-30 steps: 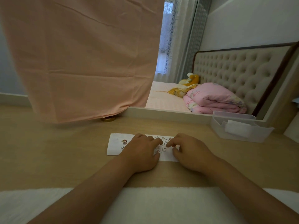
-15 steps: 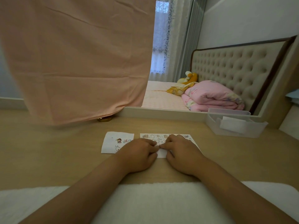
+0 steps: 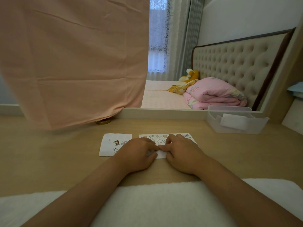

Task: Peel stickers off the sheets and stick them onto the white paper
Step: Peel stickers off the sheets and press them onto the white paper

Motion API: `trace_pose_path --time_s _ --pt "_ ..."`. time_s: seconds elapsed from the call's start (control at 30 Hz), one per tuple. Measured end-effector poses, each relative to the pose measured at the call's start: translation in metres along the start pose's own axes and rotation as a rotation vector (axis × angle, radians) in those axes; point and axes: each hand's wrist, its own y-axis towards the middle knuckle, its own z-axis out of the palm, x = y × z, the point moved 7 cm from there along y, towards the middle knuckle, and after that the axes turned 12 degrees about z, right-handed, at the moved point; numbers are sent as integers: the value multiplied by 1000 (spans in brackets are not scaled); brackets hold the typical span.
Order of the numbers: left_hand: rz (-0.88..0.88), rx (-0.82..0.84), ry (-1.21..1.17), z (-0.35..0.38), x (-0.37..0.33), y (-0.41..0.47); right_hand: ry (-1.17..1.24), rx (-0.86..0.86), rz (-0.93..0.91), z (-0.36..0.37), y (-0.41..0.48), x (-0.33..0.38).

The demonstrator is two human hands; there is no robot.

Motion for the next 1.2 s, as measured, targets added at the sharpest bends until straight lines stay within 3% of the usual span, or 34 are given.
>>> trace_pose_path --time_s 0.33,0.63,0.87,1.2 --pt "-72 -23 -42 -4 2 -1 -27 -10 -45 -9 -6 3" --pt "-31 -17 -41 -6 -1 1 31 -96 -32 -16 -4 3" --pt "-125 -234 -18 -64 15 -5 271 -69 33 -18 1 12" --pt "-387 24 171 -76 66 -74 489 82 152 -25 27 48"
